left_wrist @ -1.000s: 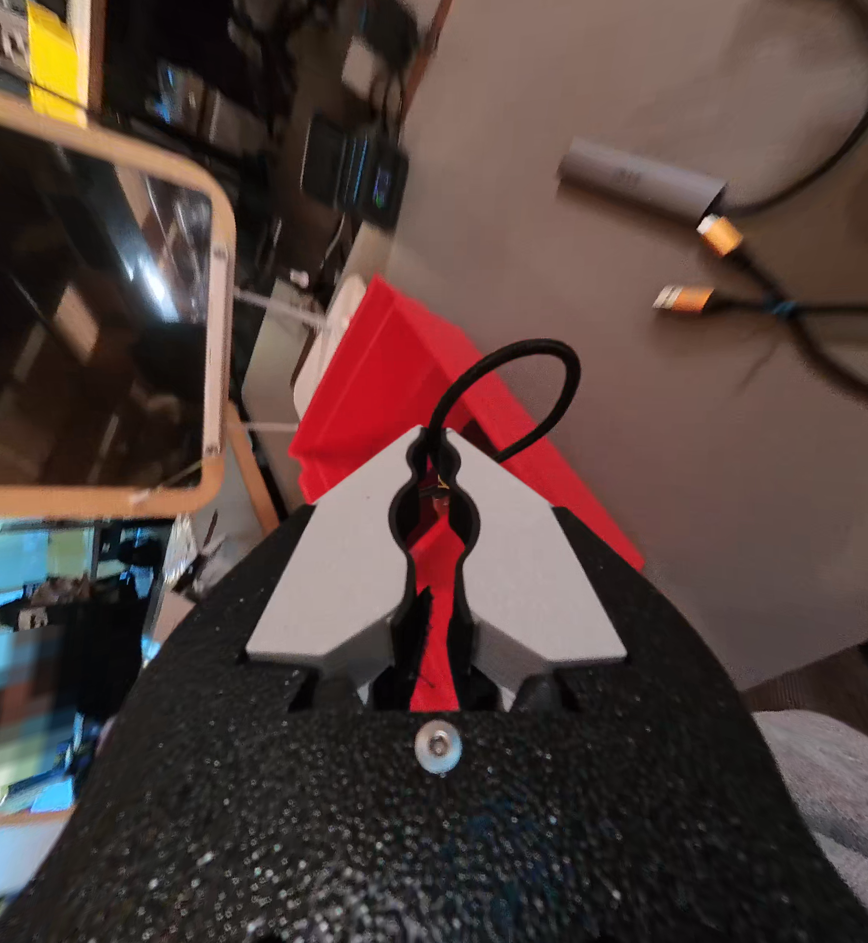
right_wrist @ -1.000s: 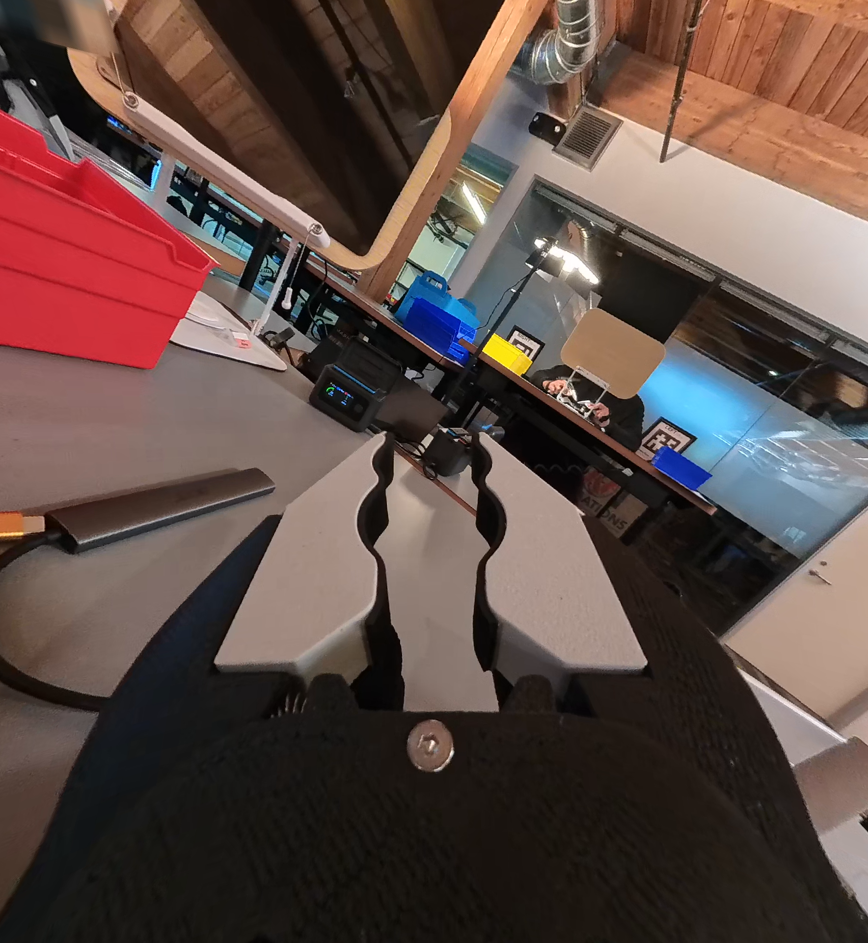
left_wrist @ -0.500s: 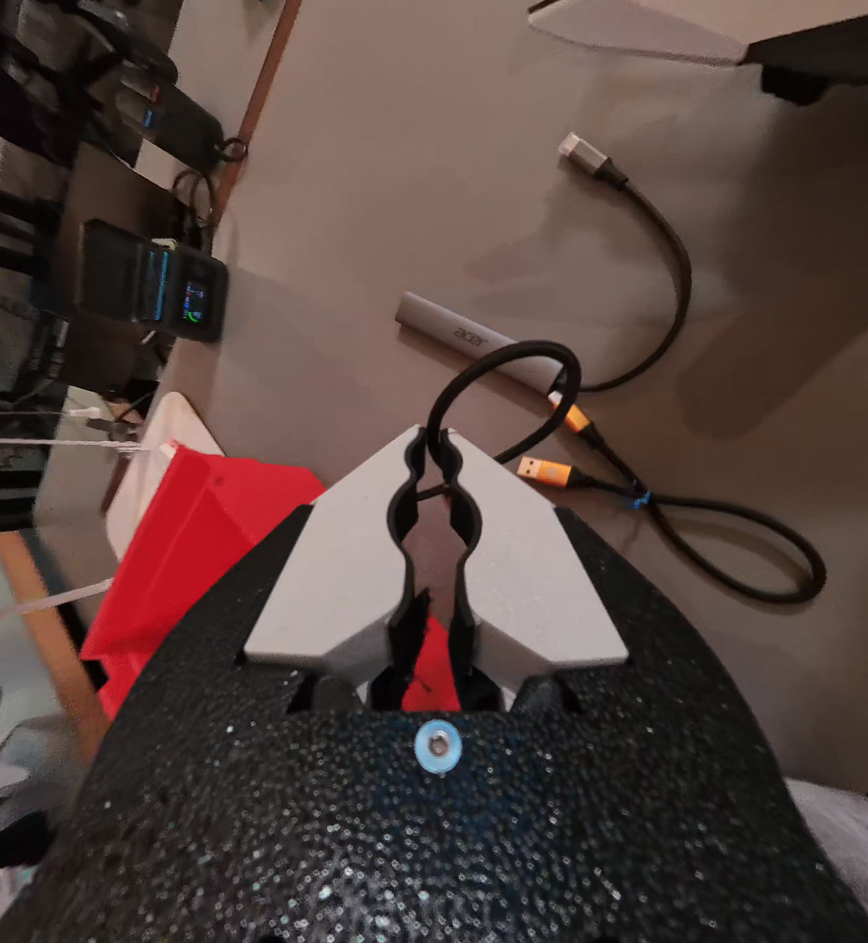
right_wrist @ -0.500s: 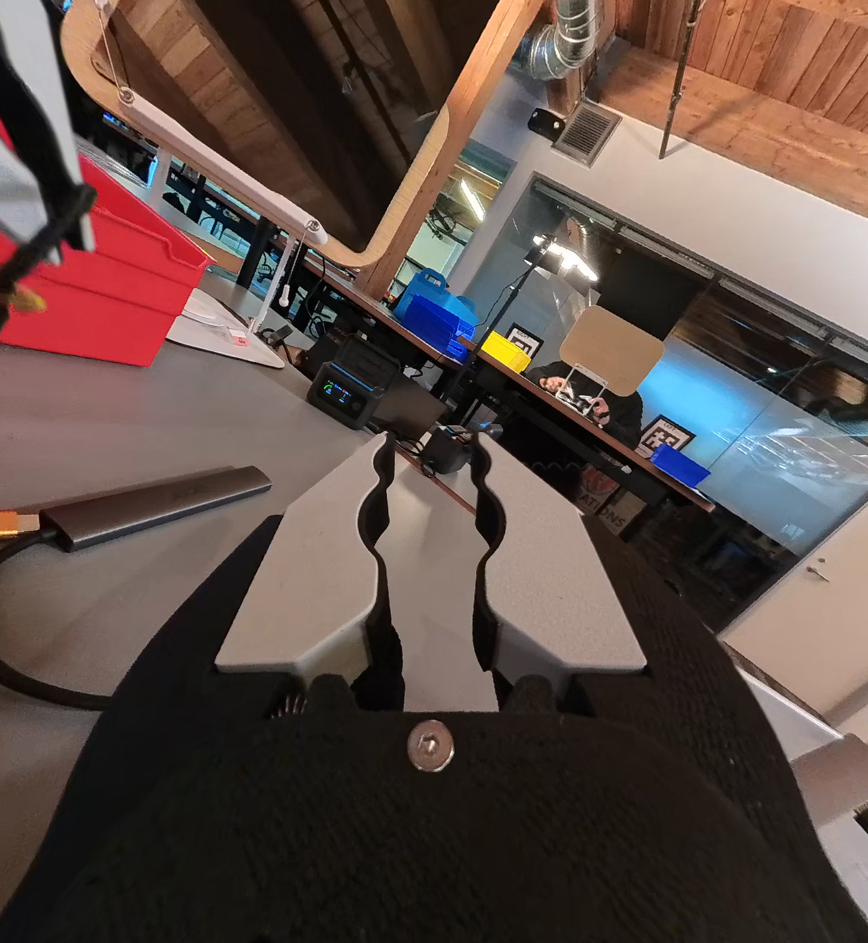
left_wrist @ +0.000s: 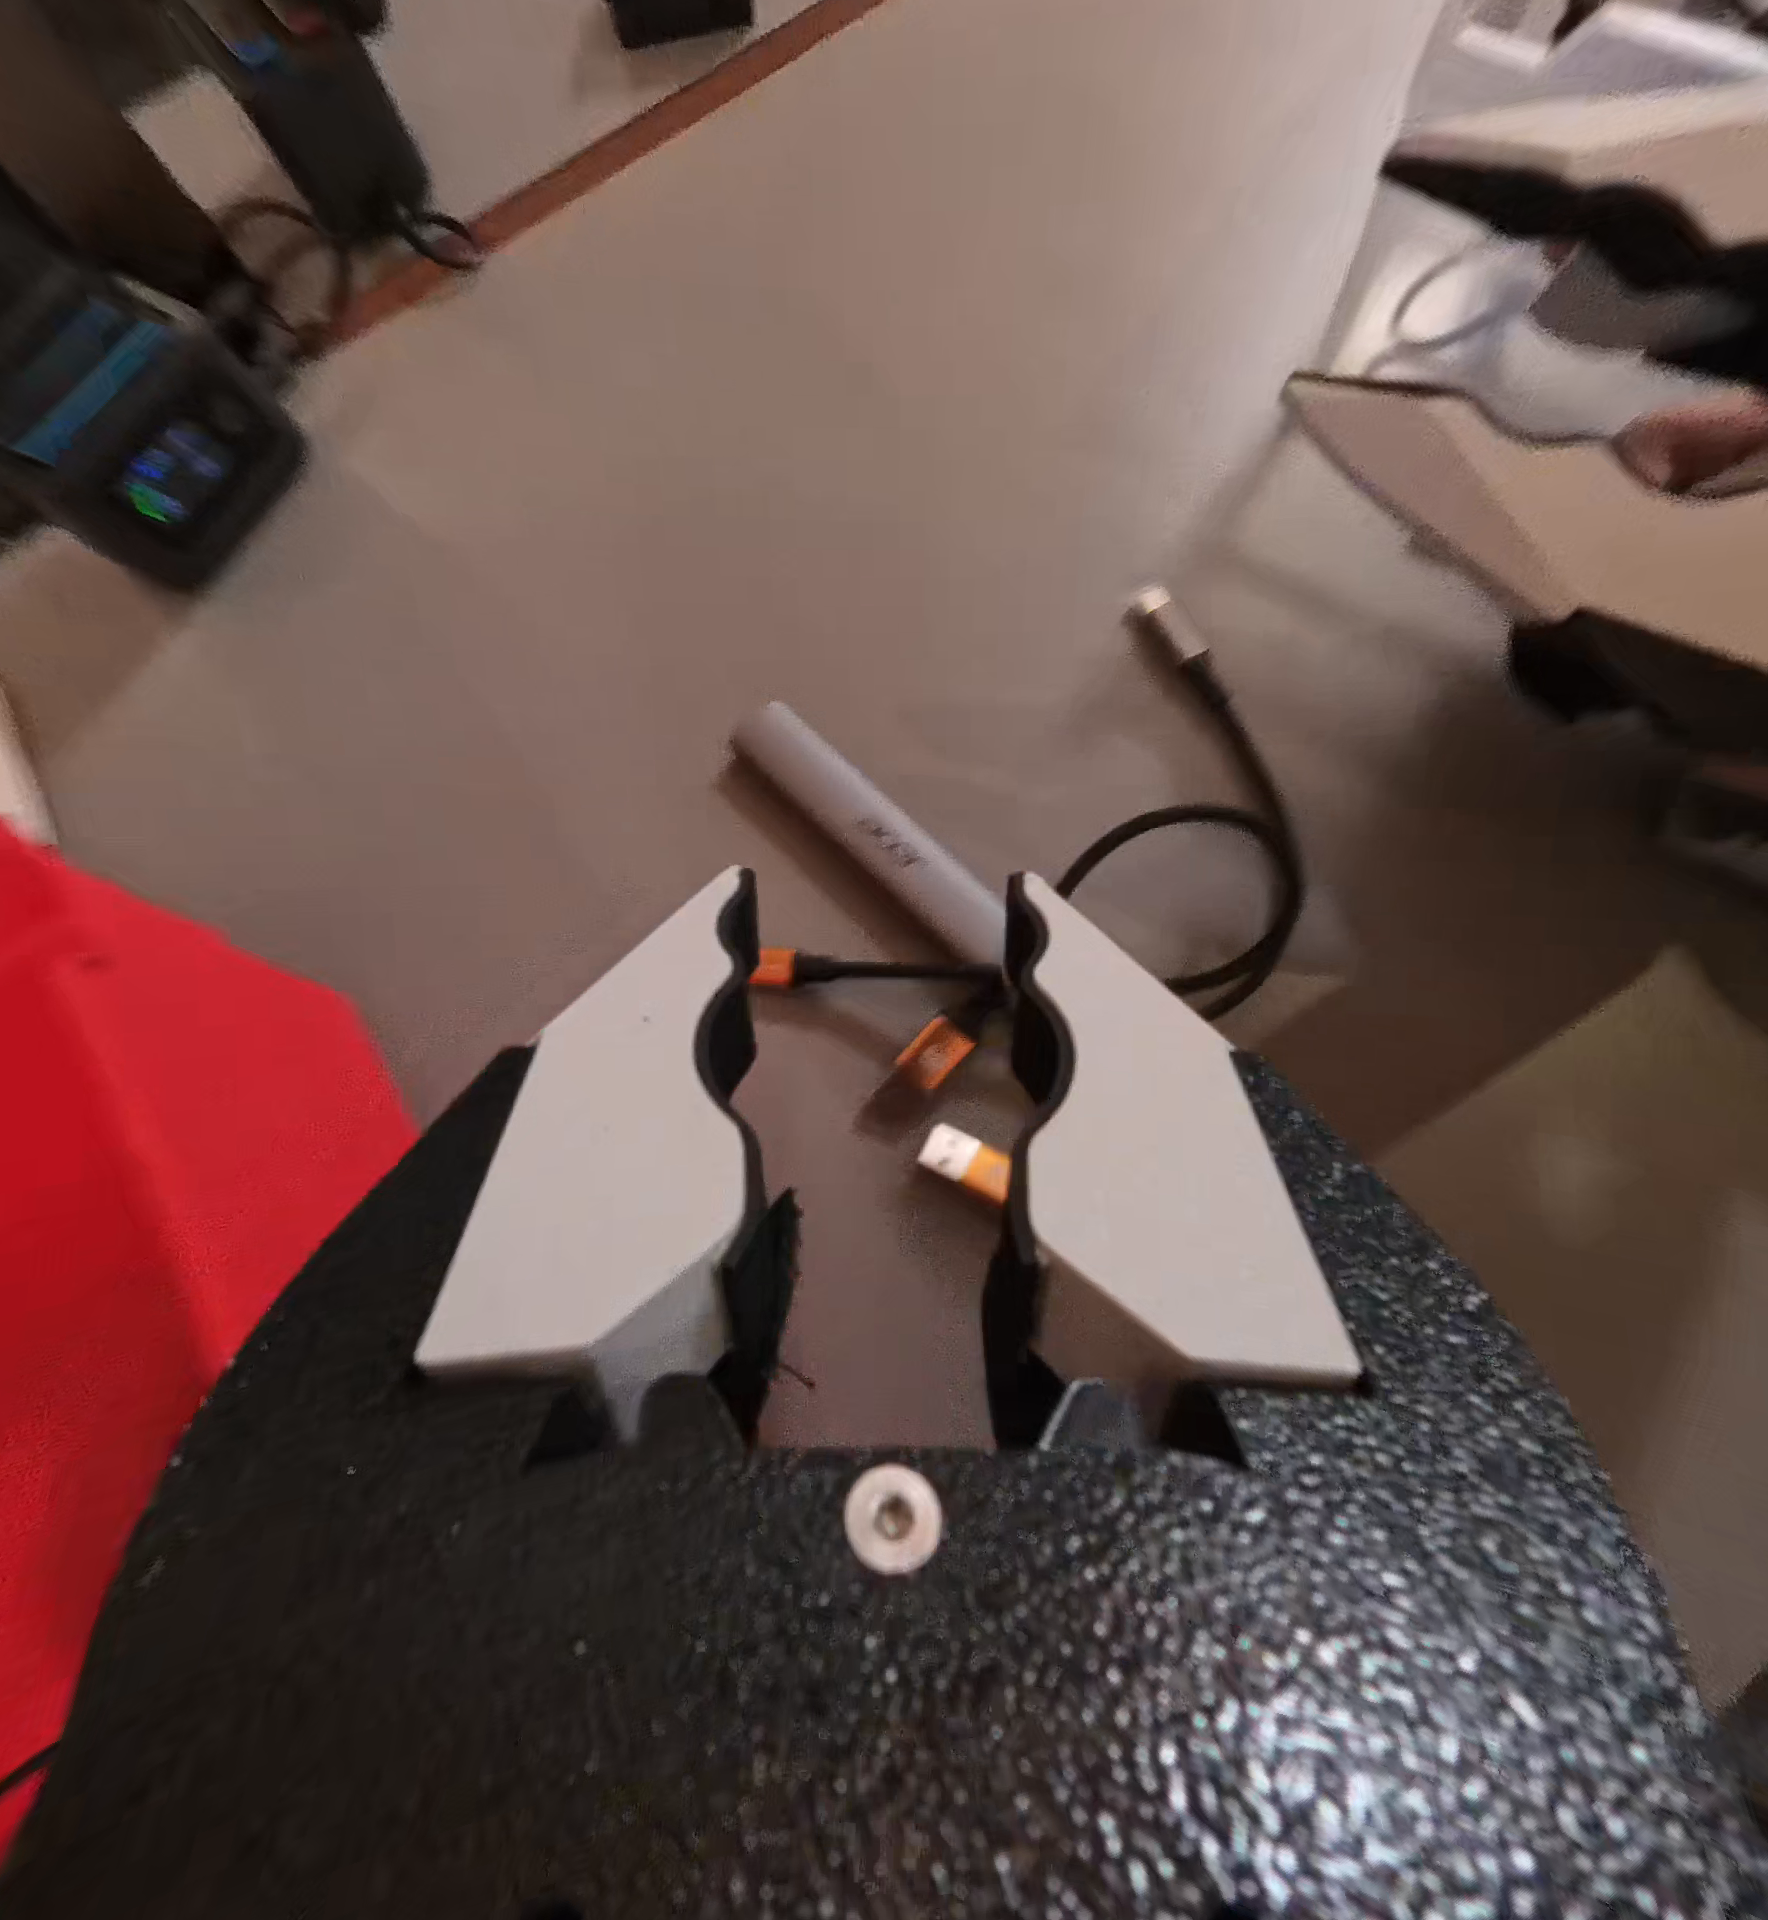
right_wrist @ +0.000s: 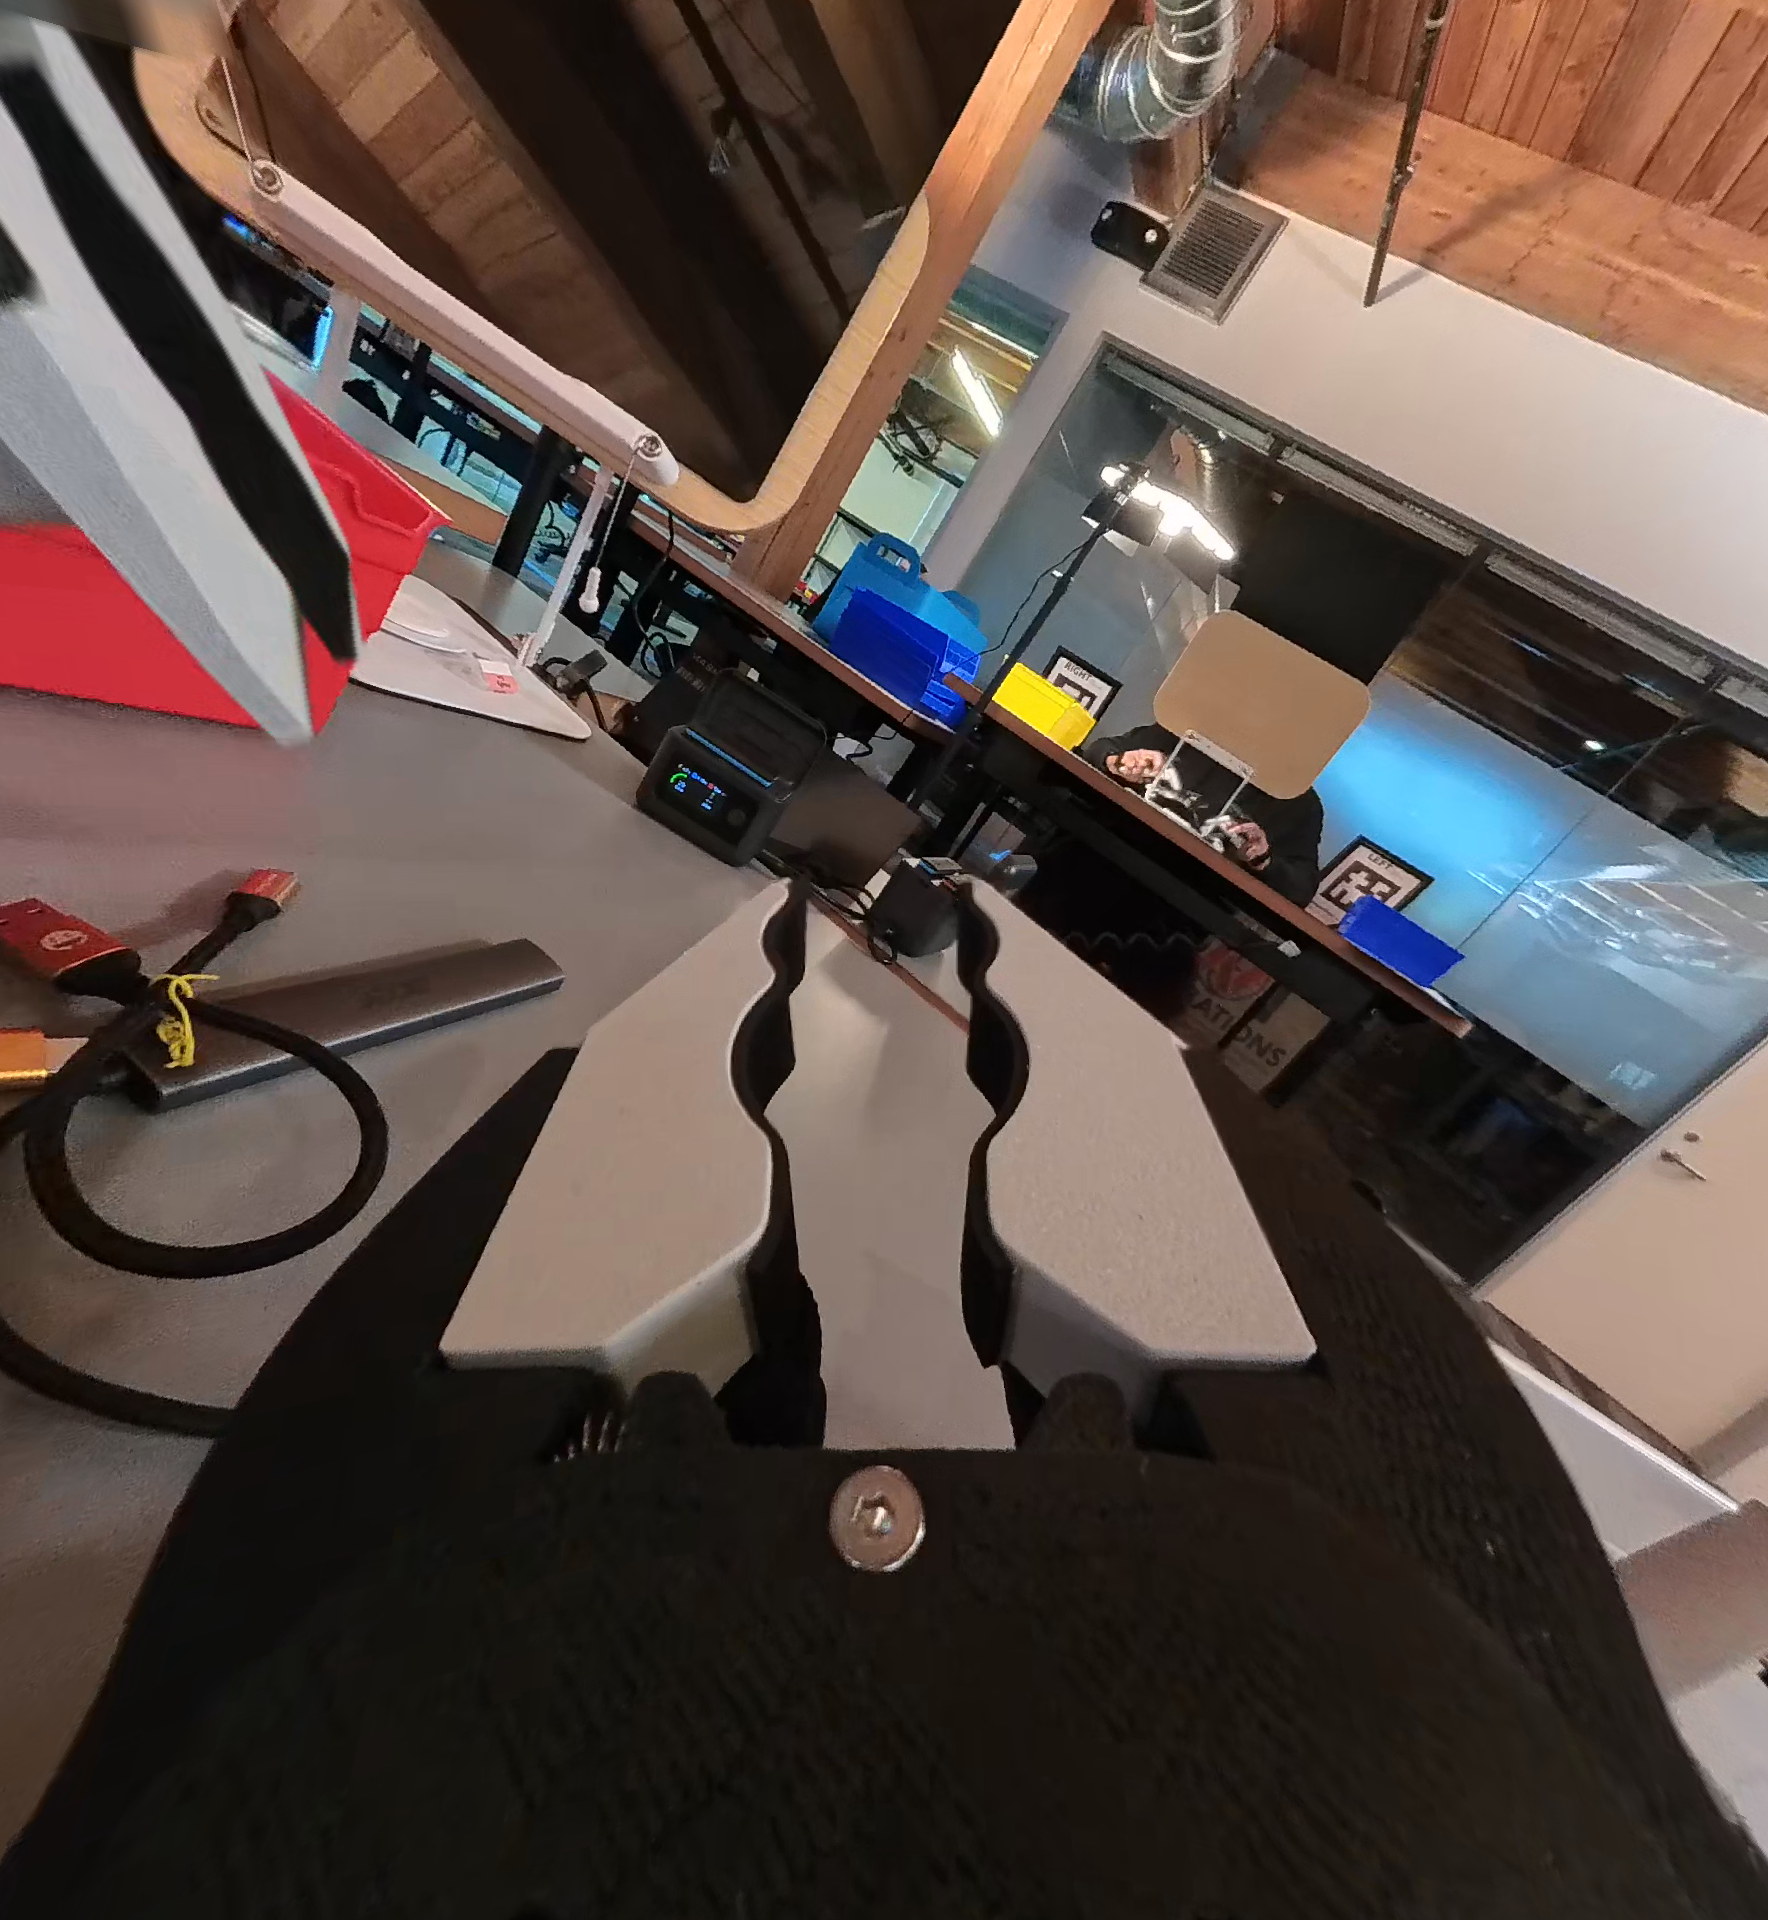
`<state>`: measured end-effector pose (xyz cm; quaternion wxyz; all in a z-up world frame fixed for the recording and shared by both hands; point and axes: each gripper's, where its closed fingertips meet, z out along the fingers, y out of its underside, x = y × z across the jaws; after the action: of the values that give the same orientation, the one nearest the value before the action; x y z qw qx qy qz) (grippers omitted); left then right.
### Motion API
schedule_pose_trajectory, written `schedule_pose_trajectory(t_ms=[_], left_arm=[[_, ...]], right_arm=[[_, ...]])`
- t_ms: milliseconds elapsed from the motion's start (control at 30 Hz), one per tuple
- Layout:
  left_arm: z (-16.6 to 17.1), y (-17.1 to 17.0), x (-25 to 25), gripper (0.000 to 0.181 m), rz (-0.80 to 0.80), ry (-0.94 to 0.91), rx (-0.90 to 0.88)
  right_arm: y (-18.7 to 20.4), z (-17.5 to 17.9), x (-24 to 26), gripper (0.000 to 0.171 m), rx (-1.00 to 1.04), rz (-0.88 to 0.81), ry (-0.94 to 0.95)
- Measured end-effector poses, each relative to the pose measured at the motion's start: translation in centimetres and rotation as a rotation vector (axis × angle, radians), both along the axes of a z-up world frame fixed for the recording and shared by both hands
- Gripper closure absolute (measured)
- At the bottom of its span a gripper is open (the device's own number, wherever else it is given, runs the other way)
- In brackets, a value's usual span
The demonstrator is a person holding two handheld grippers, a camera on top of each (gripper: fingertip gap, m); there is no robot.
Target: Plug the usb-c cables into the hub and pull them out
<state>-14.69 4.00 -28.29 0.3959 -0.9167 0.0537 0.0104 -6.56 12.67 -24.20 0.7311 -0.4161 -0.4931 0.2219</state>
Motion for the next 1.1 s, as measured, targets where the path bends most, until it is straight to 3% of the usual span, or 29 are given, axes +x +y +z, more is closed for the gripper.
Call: schedule_pose_trajectory(t_ms=[33,167,267,567,833,933,1000,1100], left_arm=[[-0.6,0.5,0.4,0.136,0.0,-0.043,-0.001],[-1.8,1.7,-1.5,0.137,0.084,0.047,0.033],[-1.9,3.0,-1.1,0.148,0.05,0.029,0.107],[-6.7,5.3,-0.6,0.111,0.082,-0.103,-0.068],[-8.3,5.0,-0.7,0.132,0.088,-0.092,-0.166],[-8.4,4.9,-0.5,0.132,0.082,-0.07,-0.181],[-8.4,4.9,-0.4,0.147,0.056,-0.052,-0.184],[-8.4,4.9,0.0,0.151,-0.019,-0.032,-0.178]], right_arm=[[-0.1,-0.2,-0.1,0.146,-0.014,0.009,-0.013],[-1.1,-3.2,-1.5,0.149,-0.242,0.116,-0.189],[-1.4,-5.1,-2.4,0.148,-0.417,0.125,-0.275],[-0.9,-5.9,-2.5,0.147,-0.389,-0.002,-0.317],[0.0,-5.6,-1.7,0.143,-0.401,-0.015,-0.287],[-0.1,-5.6,-1.6,0.14,-0.385,-0.002,-0.301],[-0.2,-5.6,-1.5,0.139,-0.386,0.019,-0.314],[-0.7,-5.8,-1.5,0.138,-0.444,0.074,-0.322]])
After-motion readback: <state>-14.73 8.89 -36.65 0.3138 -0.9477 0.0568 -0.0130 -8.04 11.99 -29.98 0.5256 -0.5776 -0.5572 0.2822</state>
